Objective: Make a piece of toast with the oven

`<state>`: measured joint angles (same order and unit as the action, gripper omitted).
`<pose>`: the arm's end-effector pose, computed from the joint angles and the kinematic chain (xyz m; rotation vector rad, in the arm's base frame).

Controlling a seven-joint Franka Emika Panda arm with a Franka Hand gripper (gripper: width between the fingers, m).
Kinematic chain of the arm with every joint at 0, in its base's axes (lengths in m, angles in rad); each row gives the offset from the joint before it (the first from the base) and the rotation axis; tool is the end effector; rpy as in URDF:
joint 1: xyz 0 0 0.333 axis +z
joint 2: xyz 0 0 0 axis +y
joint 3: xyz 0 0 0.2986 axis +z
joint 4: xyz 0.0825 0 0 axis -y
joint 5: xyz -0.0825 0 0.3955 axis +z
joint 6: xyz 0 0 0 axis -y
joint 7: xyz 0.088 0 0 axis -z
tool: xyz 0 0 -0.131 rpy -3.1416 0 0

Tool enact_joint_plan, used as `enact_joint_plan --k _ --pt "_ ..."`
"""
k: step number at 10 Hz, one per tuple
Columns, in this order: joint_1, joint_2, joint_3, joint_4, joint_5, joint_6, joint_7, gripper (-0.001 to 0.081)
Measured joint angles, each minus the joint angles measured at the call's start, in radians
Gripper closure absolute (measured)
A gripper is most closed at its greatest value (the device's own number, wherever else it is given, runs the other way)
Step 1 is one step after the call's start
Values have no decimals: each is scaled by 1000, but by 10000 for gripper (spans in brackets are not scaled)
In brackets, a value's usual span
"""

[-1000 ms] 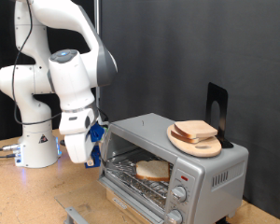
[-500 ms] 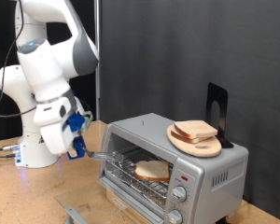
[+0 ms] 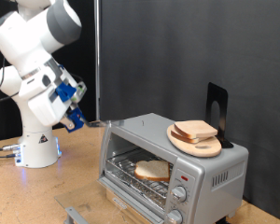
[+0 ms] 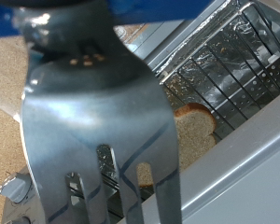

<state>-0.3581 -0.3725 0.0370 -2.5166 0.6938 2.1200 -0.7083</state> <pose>0.4291 -0.0989 0.3750 -2.6126 -0.0065 -0.3539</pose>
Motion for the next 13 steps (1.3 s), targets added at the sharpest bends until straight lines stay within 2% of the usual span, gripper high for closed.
enact_joint_plan --k 2,3,5,6,8,11,13 --pt "2 4 2 -6 10 7 -7 344" --pt "12 3 2 -3 44 -6 -29 344" --pt "56 -8 12 15 106 -54 -65 344" --pt "75 -14 30 23 107 -67 -64 344" --pt "100 -22 92 31 102 -55 -32 344" --pt "135 -28 207 31 103 47 53 346" --pt "153 -27 272 34 103 72 89 346"
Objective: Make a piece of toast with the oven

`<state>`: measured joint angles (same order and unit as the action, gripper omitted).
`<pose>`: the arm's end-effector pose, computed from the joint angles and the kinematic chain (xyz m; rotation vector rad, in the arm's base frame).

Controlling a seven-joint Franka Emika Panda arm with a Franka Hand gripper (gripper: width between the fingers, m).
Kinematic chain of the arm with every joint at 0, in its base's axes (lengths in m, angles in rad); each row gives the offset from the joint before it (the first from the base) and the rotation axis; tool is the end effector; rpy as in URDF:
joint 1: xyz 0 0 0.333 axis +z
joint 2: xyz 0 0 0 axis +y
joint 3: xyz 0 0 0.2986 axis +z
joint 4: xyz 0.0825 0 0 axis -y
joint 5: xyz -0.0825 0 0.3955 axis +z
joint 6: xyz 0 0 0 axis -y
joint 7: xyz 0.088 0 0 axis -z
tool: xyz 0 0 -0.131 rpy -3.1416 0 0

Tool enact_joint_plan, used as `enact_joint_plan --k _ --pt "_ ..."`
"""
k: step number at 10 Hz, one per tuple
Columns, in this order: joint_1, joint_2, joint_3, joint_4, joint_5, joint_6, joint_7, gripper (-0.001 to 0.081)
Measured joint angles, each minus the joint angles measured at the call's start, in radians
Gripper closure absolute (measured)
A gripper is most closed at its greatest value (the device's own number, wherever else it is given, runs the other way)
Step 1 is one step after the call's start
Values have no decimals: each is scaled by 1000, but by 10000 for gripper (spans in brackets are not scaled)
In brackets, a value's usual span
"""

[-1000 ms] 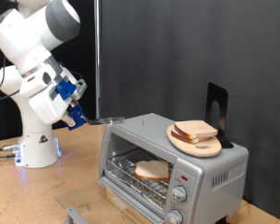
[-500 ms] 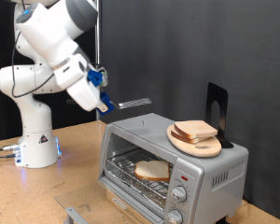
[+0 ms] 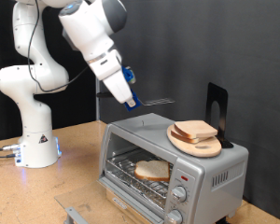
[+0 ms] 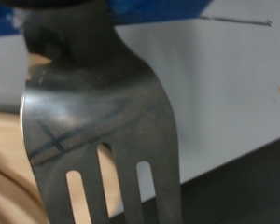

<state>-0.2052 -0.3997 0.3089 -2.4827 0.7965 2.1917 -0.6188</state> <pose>0.4508 0.0843 0.3991 -2.5998 -0.3441 -0.3397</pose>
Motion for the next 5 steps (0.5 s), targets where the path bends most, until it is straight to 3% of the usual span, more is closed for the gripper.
enact_joint_plan --k 5 --pt "18 41 185 -21 -37 65 153 347"
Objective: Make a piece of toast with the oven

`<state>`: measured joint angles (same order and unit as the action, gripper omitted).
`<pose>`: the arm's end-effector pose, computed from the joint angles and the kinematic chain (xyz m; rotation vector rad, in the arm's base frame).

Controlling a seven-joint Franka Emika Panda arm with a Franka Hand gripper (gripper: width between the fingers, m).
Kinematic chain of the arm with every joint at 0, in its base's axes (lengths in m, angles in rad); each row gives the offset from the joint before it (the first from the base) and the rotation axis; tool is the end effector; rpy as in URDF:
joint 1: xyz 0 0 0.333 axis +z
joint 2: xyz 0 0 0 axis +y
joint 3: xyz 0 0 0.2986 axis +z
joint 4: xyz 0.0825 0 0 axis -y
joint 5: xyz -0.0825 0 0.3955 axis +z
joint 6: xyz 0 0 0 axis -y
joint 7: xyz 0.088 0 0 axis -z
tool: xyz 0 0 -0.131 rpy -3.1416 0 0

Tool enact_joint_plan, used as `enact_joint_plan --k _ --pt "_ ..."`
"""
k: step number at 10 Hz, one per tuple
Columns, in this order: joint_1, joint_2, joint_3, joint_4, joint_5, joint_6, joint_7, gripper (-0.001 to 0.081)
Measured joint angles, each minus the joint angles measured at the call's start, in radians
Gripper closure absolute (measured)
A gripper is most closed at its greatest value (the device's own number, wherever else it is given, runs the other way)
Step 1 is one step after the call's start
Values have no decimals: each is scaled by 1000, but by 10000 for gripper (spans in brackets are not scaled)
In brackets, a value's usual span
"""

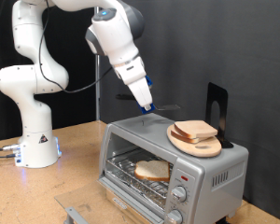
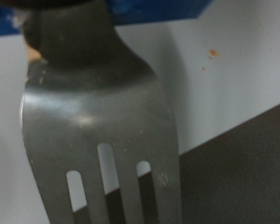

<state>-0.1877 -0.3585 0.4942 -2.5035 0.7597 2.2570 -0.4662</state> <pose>0.4320 0.1623 0.3622 -2.6812 -0.3898 -0.2003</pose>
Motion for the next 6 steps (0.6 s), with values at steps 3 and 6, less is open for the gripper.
enact_joint_plan --k 3,6 --pt "0 58 61 -25 -1 85 31 347" --pt "0 68 68 -22 9 109 30 78"
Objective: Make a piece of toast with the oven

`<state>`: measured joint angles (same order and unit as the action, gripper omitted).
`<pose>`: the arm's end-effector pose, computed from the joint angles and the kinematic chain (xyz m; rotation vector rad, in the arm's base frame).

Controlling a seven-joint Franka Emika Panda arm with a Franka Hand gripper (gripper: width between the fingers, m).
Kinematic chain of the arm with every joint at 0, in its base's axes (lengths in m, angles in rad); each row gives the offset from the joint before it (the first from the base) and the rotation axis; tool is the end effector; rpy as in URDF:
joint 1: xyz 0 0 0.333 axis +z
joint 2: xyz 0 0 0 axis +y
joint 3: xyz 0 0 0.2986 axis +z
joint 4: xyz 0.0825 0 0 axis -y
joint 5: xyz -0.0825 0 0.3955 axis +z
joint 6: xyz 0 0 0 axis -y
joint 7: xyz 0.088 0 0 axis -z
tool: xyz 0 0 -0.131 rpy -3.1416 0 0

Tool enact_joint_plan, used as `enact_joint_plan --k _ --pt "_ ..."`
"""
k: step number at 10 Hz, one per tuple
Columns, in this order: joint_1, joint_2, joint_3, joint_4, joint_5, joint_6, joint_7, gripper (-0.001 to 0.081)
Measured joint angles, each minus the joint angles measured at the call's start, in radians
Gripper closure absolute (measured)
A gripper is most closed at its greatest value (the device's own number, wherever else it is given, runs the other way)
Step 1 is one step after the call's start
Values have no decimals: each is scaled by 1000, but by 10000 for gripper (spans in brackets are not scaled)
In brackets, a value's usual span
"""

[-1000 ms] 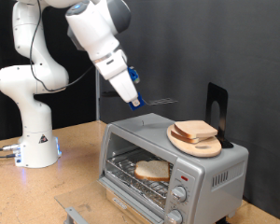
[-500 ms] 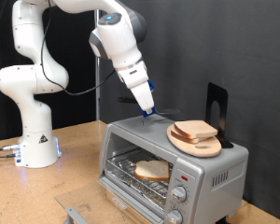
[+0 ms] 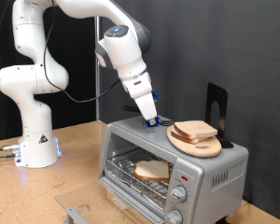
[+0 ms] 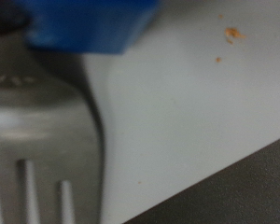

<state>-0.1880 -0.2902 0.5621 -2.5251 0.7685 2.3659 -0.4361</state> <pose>0.4298 0.1803 0.3290 -2.7078 -0.3675 -0.1915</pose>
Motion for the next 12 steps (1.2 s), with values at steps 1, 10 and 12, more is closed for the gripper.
enact_joint_plan --k 1,10,12 --pt "0 0 0 0 7 1 -8 20" --pt "0 -32 -19 -24 65 96 -139 0" --pt "2 -61 -47 -22 124 57 -176 0"
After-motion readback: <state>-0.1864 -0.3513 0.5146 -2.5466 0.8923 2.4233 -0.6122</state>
